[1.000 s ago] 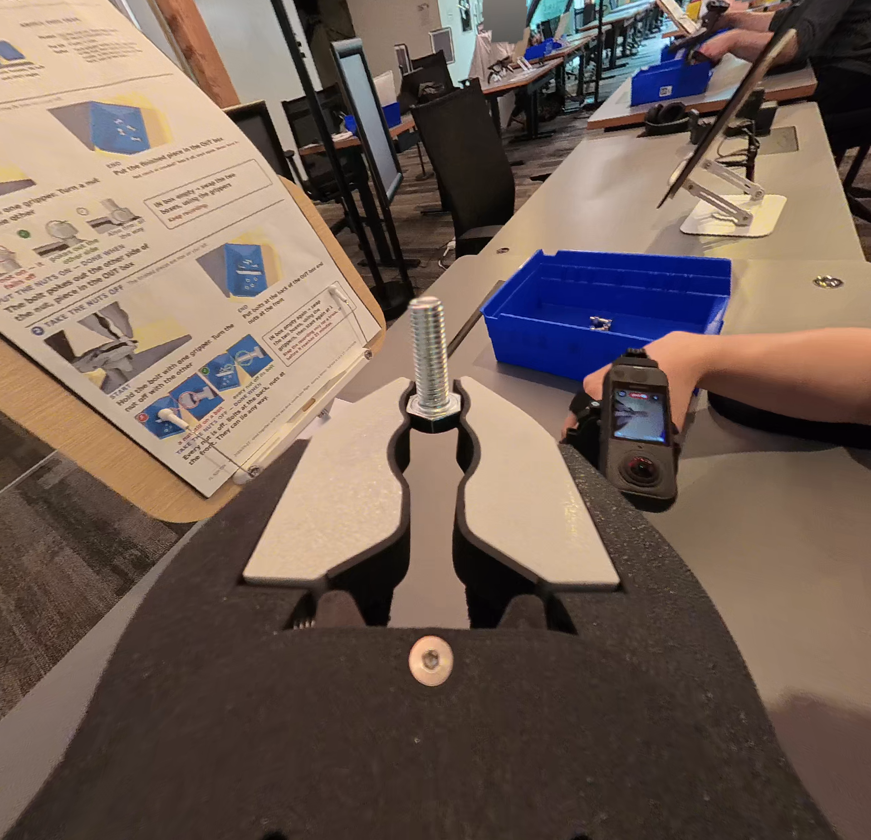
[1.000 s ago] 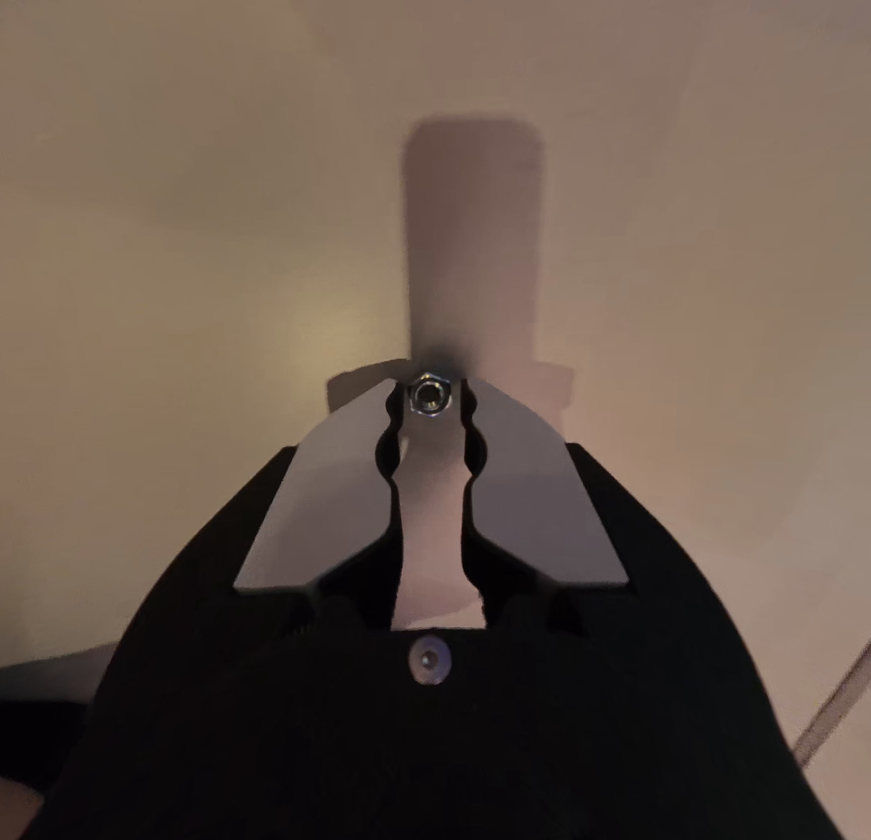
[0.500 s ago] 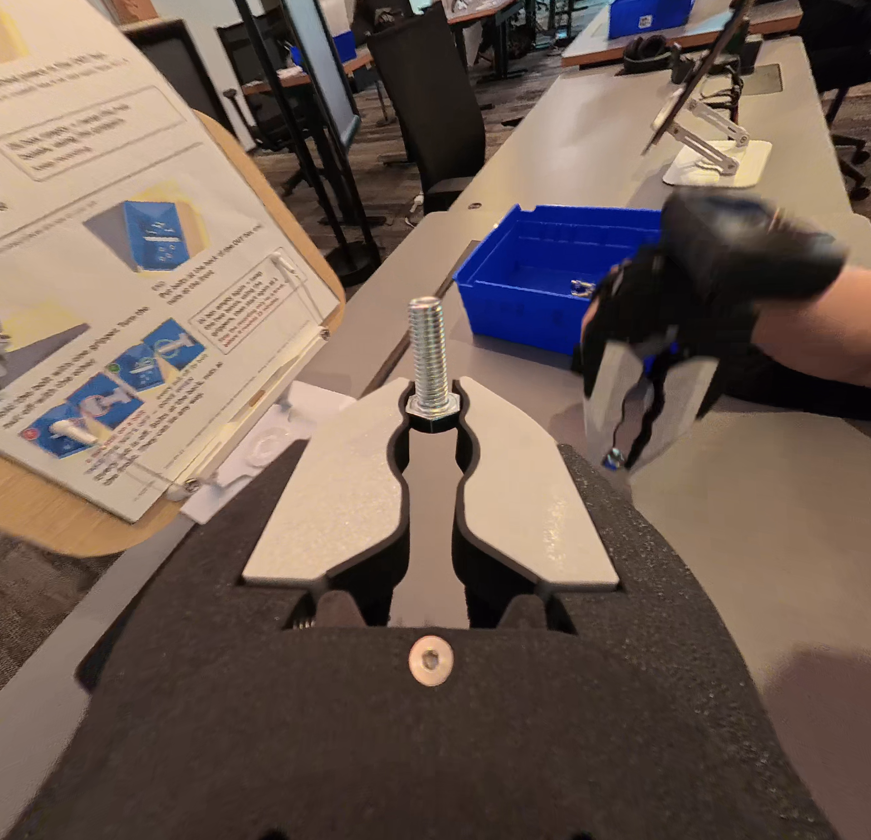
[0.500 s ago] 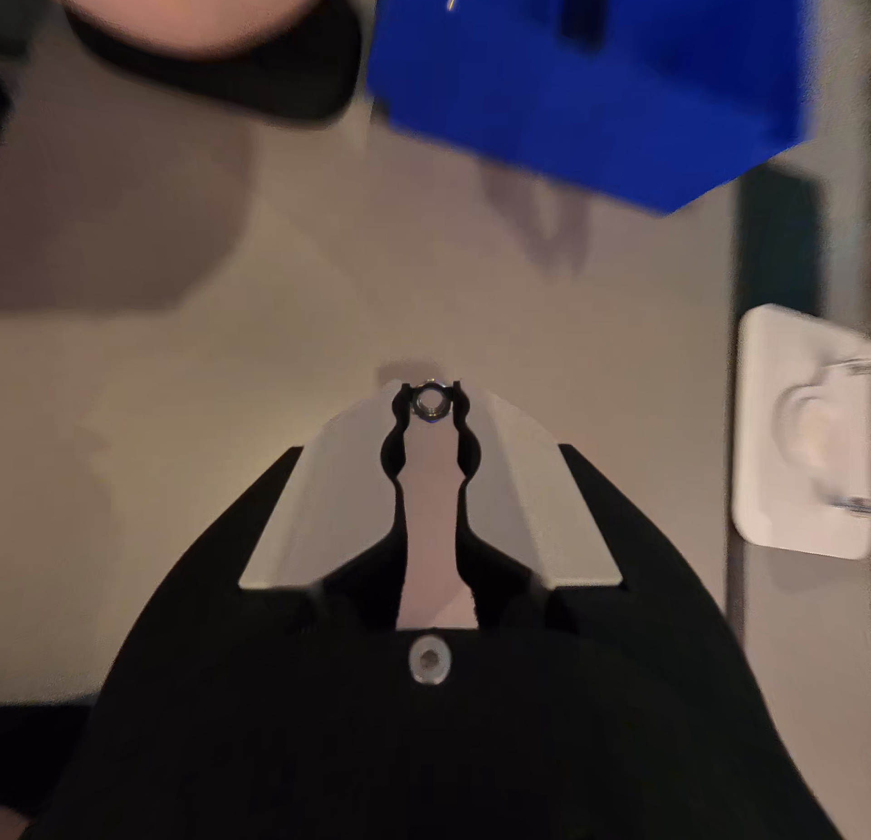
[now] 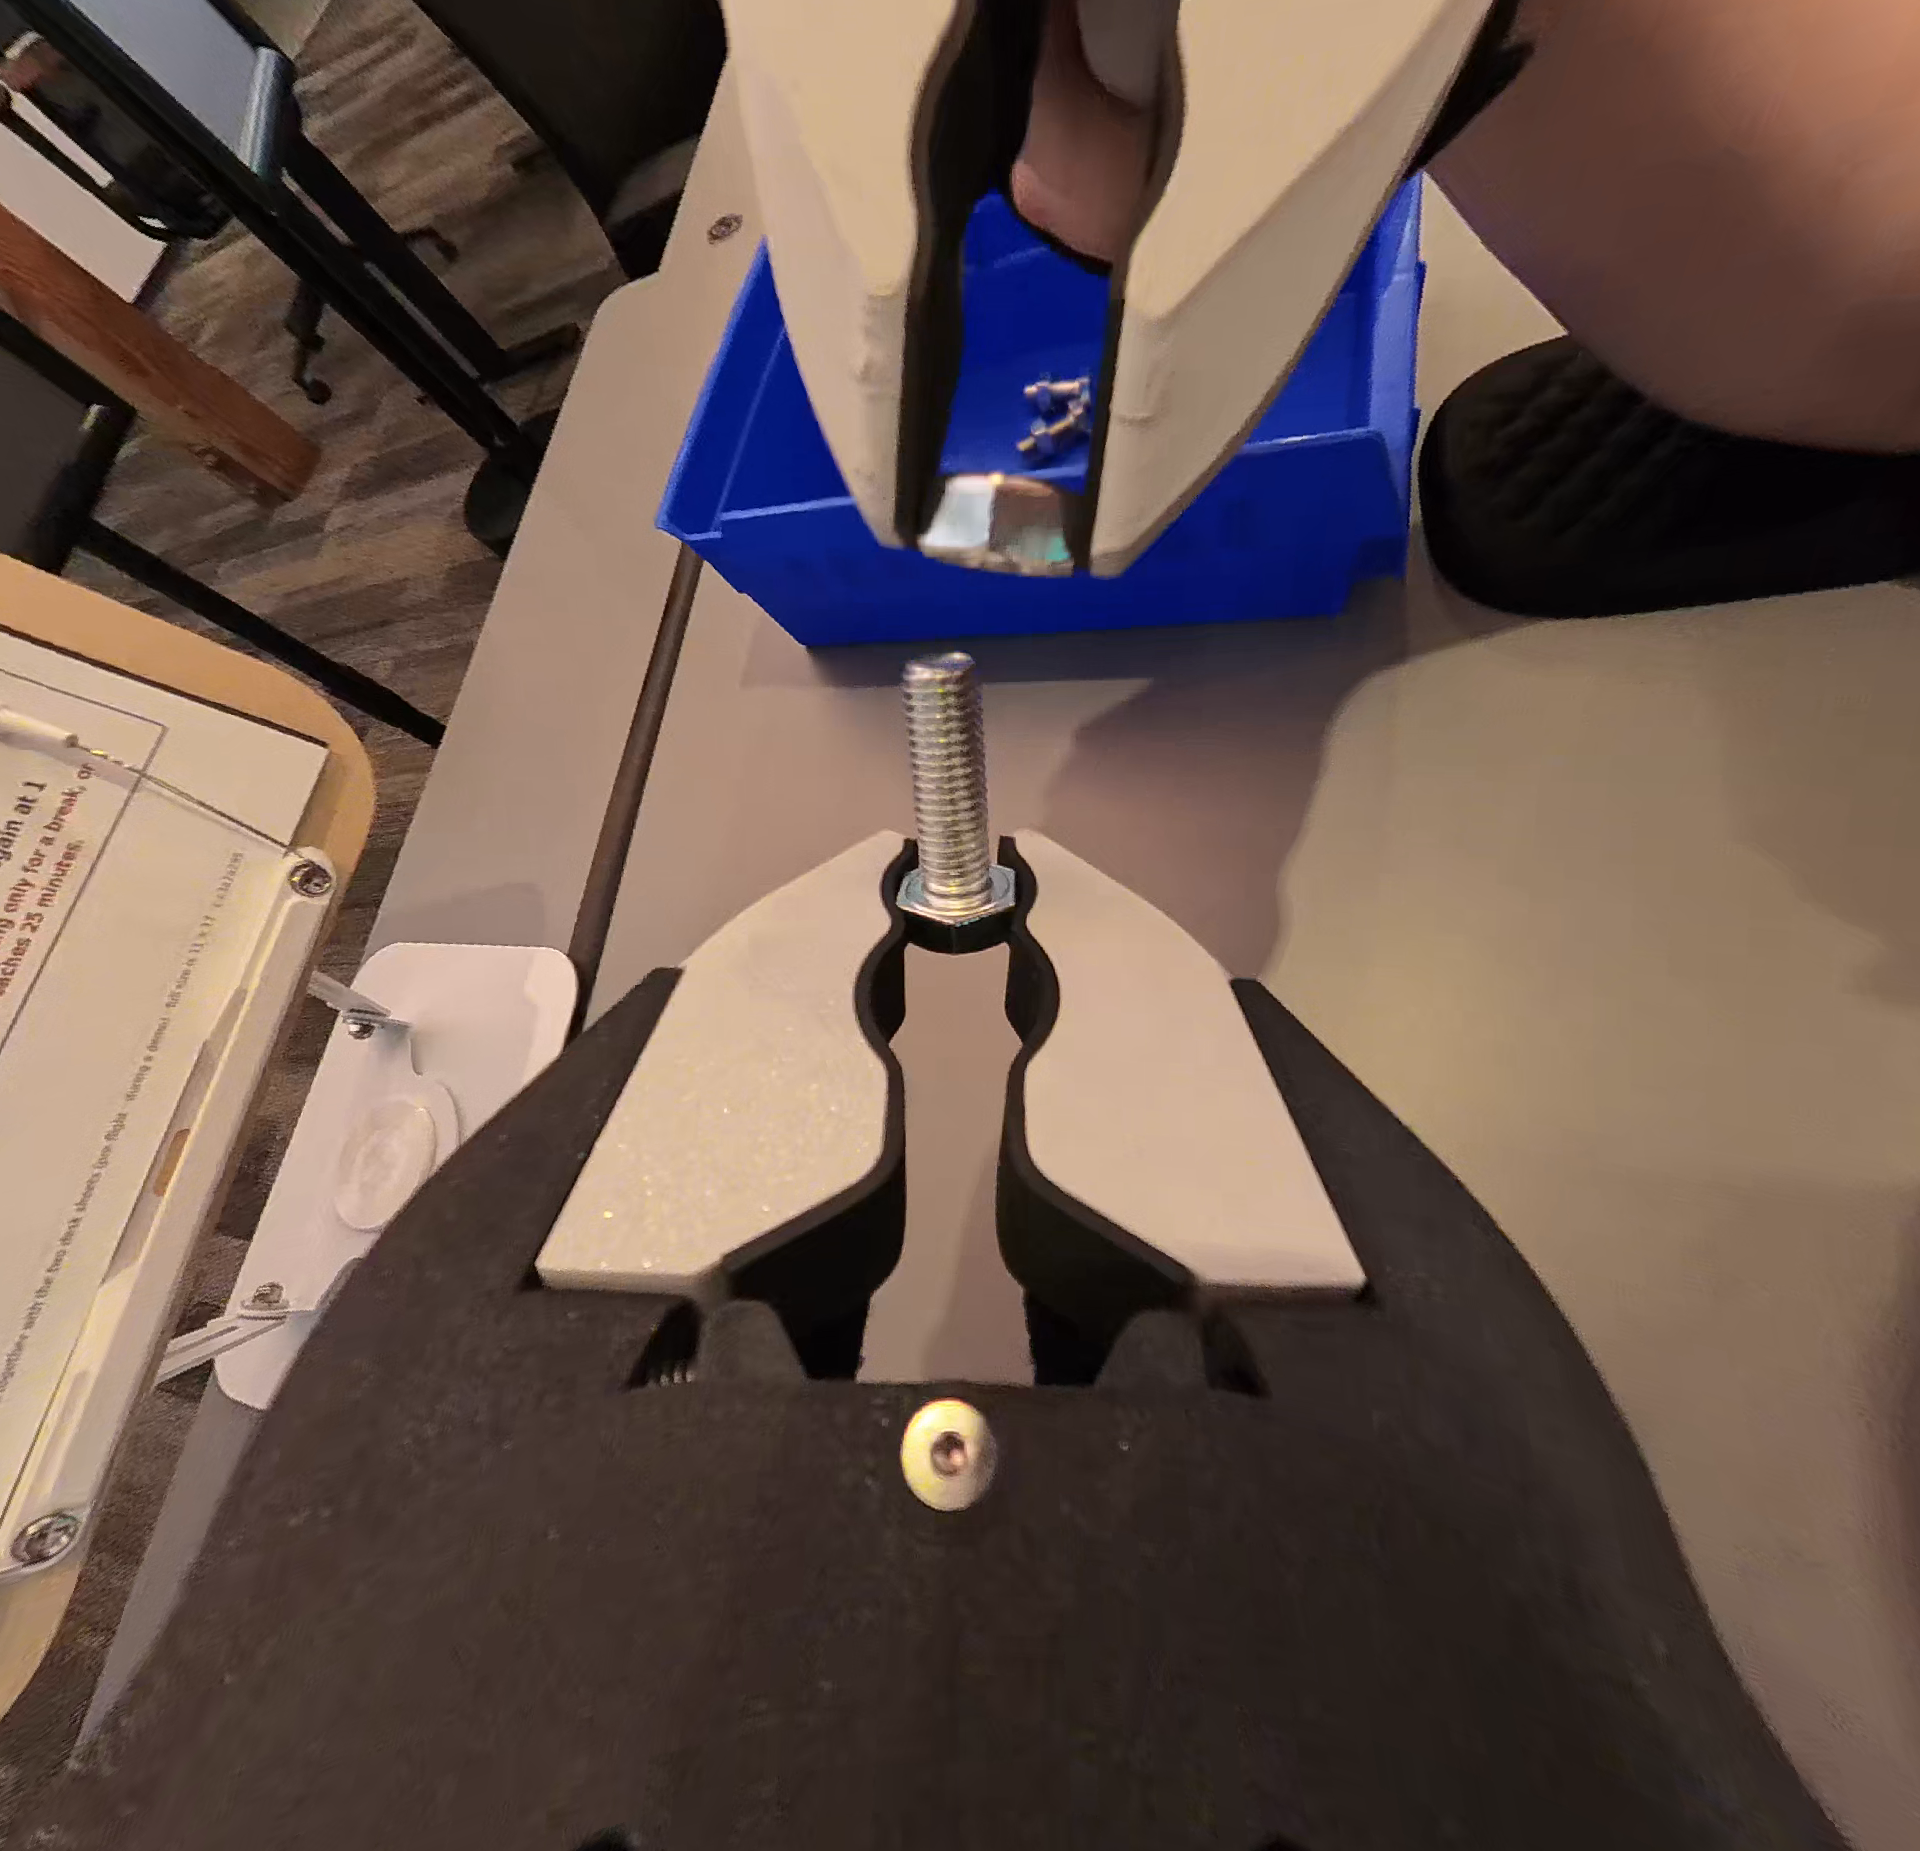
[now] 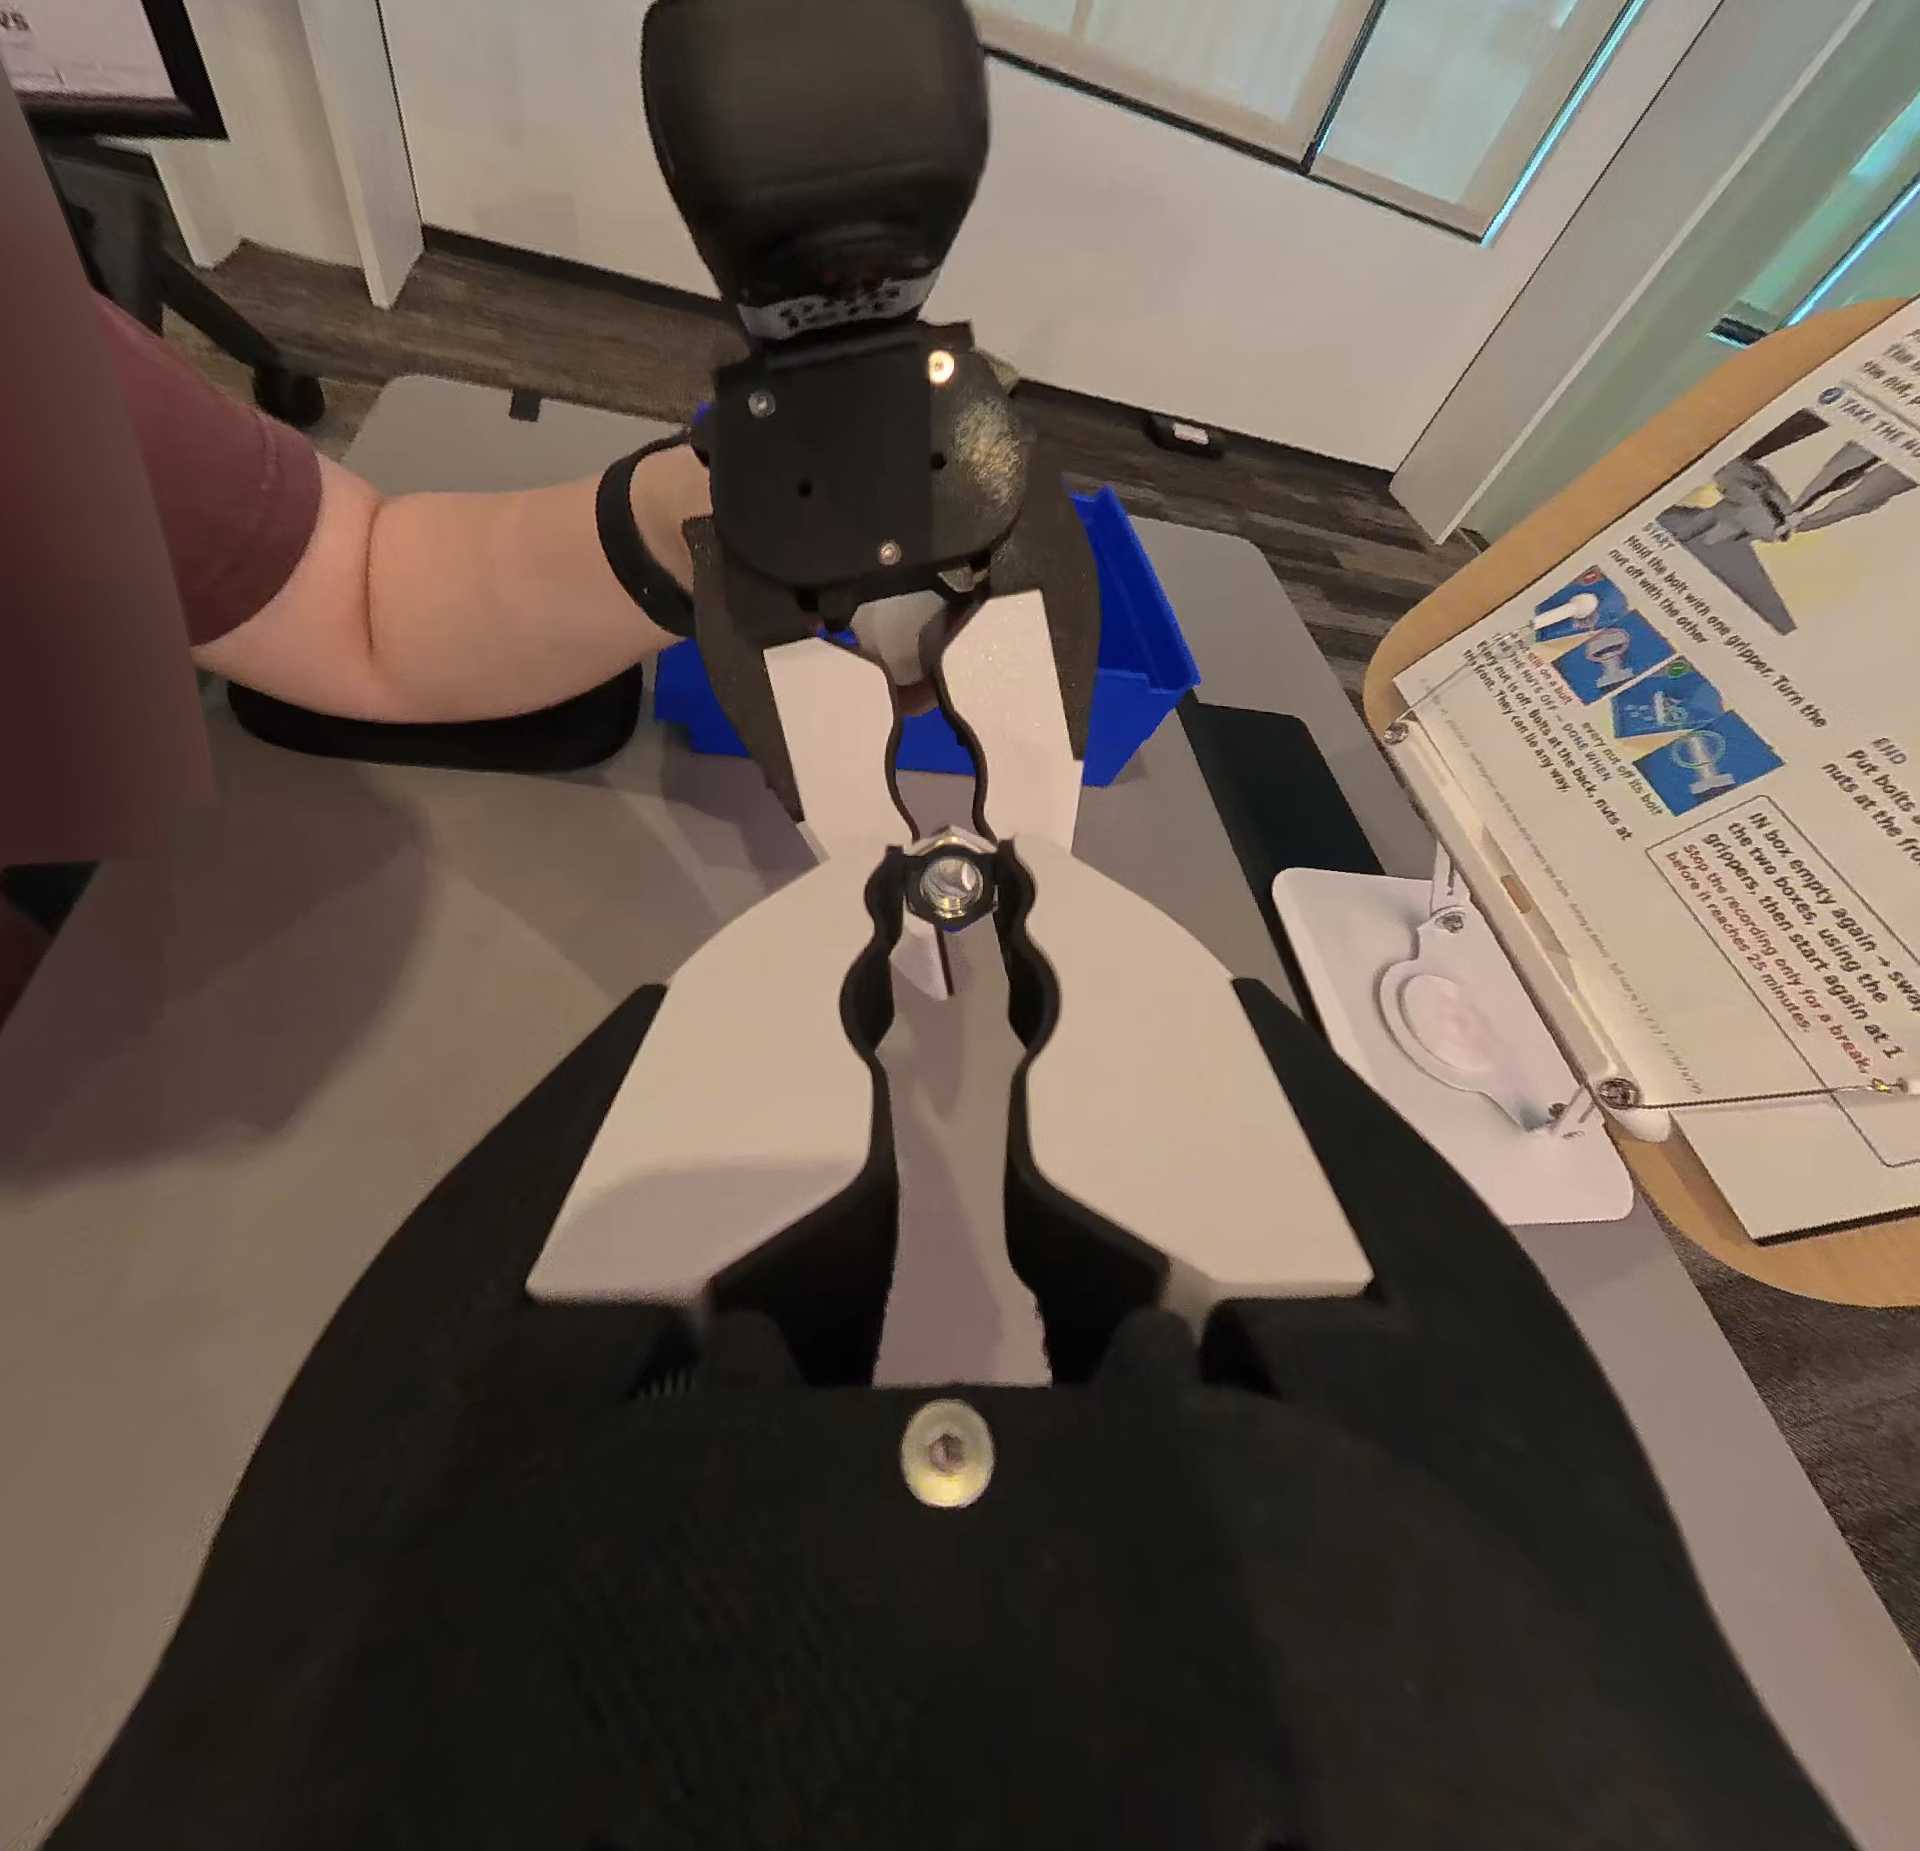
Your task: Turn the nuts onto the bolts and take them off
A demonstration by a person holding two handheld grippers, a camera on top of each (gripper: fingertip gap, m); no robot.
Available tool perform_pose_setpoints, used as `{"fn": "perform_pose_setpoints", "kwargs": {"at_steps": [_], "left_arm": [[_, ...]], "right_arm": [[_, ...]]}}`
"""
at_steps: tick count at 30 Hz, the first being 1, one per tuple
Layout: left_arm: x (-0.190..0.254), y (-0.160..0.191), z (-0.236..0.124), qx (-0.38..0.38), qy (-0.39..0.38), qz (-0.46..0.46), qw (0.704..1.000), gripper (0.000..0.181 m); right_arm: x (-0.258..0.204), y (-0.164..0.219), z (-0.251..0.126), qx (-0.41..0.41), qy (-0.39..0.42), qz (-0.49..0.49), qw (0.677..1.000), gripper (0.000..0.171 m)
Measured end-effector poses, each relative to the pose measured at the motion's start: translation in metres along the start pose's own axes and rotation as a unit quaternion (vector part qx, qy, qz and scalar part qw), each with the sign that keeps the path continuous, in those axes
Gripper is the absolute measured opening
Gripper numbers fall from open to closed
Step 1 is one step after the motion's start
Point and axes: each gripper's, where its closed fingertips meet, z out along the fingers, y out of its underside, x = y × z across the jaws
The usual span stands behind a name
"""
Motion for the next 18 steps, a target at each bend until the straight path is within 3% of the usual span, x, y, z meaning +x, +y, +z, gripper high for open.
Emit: {"fn": "perform_pose_setpoints", "kwargs": {"at_steps": [18], "left_arm": [[0.039, 0.009, 0.008, -0.041, 0.068, 0.094, 0.992, 0.014]], "right_arm": [[-0.033, 0.024, 0.005, -0.077, -0.071, -0.088, 0.991, 0.018]]}}
